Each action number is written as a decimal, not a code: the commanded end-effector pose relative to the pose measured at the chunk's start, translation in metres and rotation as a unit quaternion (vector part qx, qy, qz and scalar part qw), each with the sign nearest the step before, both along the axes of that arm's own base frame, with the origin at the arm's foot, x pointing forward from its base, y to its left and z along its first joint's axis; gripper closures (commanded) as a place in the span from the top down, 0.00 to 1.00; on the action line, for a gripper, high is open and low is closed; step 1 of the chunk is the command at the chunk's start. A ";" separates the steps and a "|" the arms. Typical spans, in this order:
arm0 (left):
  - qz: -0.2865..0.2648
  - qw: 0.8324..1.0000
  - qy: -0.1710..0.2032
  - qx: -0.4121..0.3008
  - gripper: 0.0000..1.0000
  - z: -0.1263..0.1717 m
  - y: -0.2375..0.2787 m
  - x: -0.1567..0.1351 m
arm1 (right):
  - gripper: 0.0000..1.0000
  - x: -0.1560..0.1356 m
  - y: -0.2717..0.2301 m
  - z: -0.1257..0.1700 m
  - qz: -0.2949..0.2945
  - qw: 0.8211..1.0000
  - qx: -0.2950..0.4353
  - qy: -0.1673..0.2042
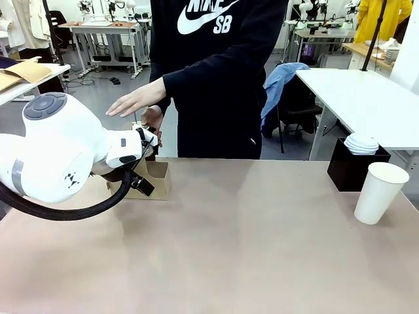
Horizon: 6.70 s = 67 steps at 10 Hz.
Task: Pour a drink into a cup and package it in a carrier.
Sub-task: Pick up the 600 ml Paper Cup and place it in the middle top area of the table.
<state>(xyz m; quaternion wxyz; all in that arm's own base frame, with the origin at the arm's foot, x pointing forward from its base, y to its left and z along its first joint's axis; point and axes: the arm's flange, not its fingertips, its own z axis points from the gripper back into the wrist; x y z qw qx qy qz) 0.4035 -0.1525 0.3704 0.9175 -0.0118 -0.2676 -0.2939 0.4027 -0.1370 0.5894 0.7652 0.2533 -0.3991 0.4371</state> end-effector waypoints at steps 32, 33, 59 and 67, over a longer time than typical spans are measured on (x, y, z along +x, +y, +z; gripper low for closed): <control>0.000 1.000 0.000 0.000 1.00 0.000 0.000 0.000 | 1.00 0.035 -0.067 -0.332 0.066 0.962 0.241 -0.107; 0.000 1.000 0.000 0.000 1.00 0.000 0.000 0.000 | 1.00 0.034 -0.064 -0.337 0.074 0.962 0.244 -0.099; 0.000 1.000 0.000 0.000 1.00 0.000 0.000 0.000 | 0.80 0.058 0.187 -0.263 -0.077 0.948 0.296 -0.086; 0.000 1.000 0.000 0.000 1.00 0.000 0.000 0.000 | 0.80 0.177 0.267 -0.279 -0.084 0.961 0.246 -0.097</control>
